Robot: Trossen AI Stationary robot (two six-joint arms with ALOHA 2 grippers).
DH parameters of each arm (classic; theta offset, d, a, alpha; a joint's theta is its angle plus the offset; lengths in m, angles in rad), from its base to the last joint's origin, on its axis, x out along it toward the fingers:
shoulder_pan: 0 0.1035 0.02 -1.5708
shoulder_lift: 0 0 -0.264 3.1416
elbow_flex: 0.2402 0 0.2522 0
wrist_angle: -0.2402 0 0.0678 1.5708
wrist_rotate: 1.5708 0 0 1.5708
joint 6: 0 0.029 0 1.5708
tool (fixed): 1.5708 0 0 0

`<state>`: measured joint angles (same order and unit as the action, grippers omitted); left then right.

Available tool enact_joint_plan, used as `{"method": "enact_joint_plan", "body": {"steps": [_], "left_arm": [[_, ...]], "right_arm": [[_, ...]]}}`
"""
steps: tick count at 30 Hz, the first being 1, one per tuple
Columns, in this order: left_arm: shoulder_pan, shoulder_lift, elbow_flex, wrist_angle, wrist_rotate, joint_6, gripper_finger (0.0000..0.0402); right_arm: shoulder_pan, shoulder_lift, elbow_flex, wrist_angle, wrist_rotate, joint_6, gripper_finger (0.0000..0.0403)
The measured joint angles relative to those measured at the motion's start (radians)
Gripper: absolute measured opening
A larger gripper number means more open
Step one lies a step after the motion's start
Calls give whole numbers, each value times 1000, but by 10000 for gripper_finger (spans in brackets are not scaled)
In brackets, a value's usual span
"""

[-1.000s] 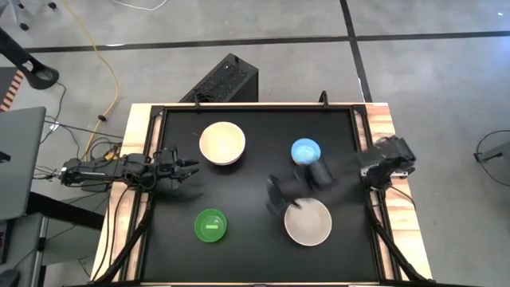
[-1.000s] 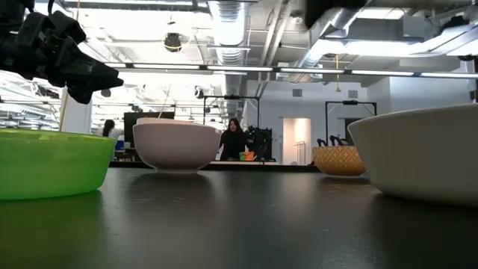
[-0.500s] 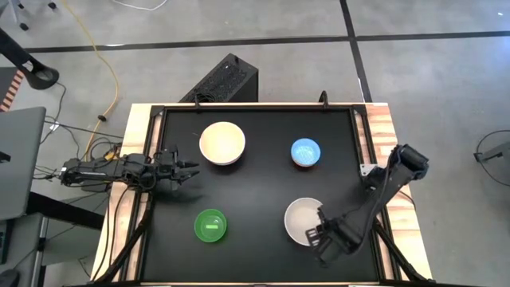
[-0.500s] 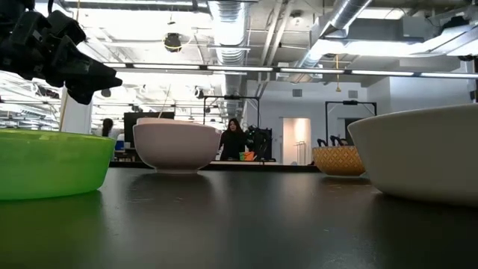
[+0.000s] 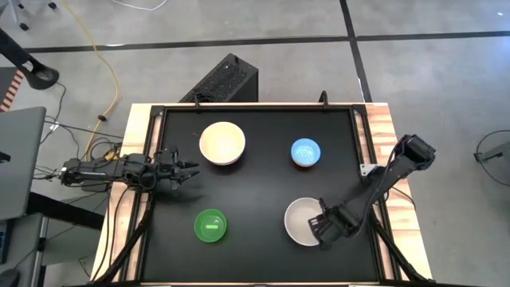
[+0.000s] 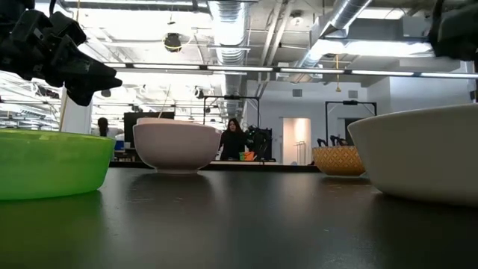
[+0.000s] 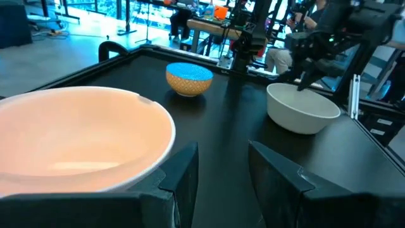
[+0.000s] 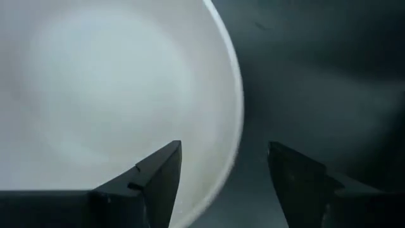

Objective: Nest bowls inside each other
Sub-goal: Stack the gray bowl on the orange bowl

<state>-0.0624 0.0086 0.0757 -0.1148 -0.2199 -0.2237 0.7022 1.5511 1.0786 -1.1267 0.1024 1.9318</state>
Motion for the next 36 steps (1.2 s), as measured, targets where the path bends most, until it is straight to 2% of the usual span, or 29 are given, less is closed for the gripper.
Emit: {"method": "enact_joint_plan", "body": {"steps": [6,9,12,17,19,24,28,36], "left_arm": [[0,0,0,-2,0,-2,128],[0,0,0,-2,0,-2,128],[0,0,0,-2,0,-2,128],[0,0,0,-3,0,-2,128],[0,0,0,-3,0,-1,128],[0,0,0,-11,-1,2,128],[0,0,0,-10,-7,2,128],[0,0,0,-10,-21,2,128]], "right_arm": [[-70,-62,-133,161,1,-107,250],[-102,-68,-157,203,-4,-157,226],[-130,-69,-158,197,-40,-195,172],[-177,-81,-158,193,-74,-245,41],[-193,-108,-149,202,-74,-281,17],[-256,-172,-84,175,-62,-373,24],[-365,-202,30,161,-25,-535,9],[-714,-53,318,189,35,-989,7]]}}
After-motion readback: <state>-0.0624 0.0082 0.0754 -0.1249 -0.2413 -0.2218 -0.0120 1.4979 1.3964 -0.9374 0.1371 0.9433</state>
